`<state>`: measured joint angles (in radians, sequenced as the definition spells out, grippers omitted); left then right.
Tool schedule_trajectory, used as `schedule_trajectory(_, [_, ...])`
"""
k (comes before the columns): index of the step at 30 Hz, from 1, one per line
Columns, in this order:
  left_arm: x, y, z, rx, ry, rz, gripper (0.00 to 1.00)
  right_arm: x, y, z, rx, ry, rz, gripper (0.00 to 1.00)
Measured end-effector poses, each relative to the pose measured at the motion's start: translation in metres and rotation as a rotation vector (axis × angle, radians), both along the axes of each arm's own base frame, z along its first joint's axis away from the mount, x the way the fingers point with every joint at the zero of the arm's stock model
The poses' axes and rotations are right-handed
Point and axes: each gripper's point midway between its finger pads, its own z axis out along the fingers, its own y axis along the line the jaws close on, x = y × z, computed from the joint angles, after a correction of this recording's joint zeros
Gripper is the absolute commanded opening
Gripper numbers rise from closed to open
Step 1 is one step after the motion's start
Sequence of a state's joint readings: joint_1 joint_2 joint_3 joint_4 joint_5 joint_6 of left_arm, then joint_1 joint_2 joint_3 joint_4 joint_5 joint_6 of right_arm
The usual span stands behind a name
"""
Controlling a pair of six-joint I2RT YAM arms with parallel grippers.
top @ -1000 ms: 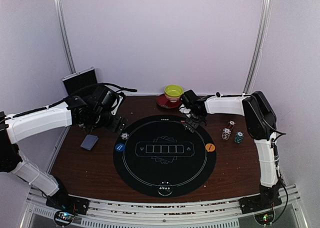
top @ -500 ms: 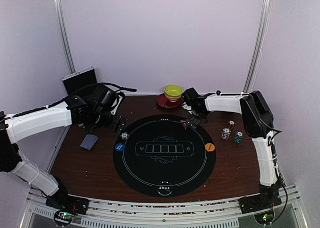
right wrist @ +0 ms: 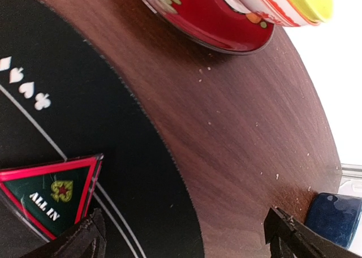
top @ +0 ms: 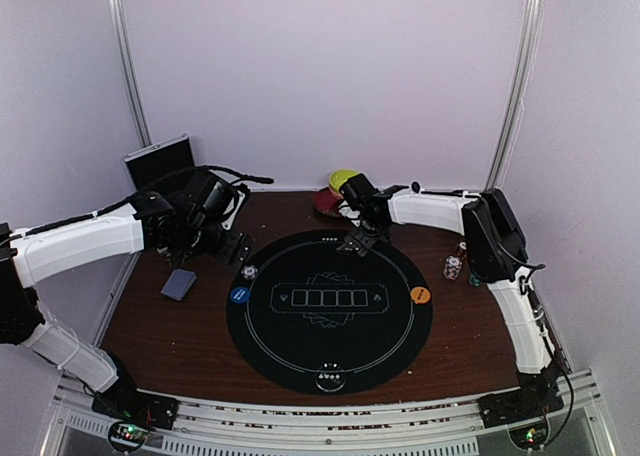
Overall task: Distribute texas hold em gaming equipment
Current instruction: Move the all-in button to the poker table mat, then pick up the pile of poker chips from the pile of poker chips.
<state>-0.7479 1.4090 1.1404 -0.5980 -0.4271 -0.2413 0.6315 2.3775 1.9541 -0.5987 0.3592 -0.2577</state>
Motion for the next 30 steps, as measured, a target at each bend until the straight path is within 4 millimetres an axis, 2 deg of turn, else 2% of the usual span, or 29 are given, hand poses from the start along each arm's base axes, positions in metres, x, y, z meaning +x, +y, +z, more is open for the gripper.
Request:
schedule_trajectory(4, [0.000, 0.000, 0.000, 0.001, 0.001, 0.000, 0.98, -0.008, -0.001, 0.002, -0.009, 0.030, 0.009, 1.00])
schedule_trajectory(7, [0.000, 0.000, -0.001, 0.001, 0.002, 0.000, 0.98, -0.019, -0.013, 0.018, -0.003, 0.058, 0.009, 1.00])
schedule_trajectory(11, [0.000, 0.000, -0.001, 0.002, 0.002, 0.000, 0.98, -0.038, -0.046, 0.084, 0.069, 0.025, -0.009, 1.00])
schedule_trajectory(14, [0.000, 0.000, -0.001, 0.002, 0.003, 0.000, 0.98, -0.057, -0.080, 0.136, 0.146, -0.032, -0.033, 1.00])
schedule_trajectory(16, [0.000, 0.000, -0.002, 0.003, 0.004, 0.000, 0.98, -0.070, -0.107, 0.156, 0.187, -0.056, -0.058, 1.00])
schedule_trajectory(17, [0.000, 0.000, -0.002, 0.004, 0.003, 0.000, 0.98, -0.077, -0.119, 0.159, 0.202, -0.055, -0.071, 1.00])
schedule_trajectory(18, [0.000, 0.000, -0.002, 0.004, 0.002, 0.002, 0.98, -0.082, -0.131, 0.158, 0.212, -0.051, -0.085, 0.99])
schedule_trajectory(20, [0.000, 0.001, -0.003, 0.007, 0.002, 0.004, 0.98, -0.094, -0.153, 0.145, 0.235, -0.014, -0.114, 0.99])
schedule_trajectory(24, [0.000, 0.001, -0.004, 0.008, 0.004, 0.003, 0.98, -0.123, -0.188, 0.095, 0.244, 0.110, -0.173, 0.98])
schedule_trajectory(27, [0.000, 0.001, -0.004, 0.007, 0.005, 0.002, 0.98, -0.136, -0.195, 0.072, 0.253, 0.173, -0.190, 0.95])
schedule_trajectory(30, [0.000, 0.001, -0.004, 0.006, 0.006, 0.001, 0.98, -0.135, -0.193, 0.069, 0.279, 0.182, -0.190, 0.92])
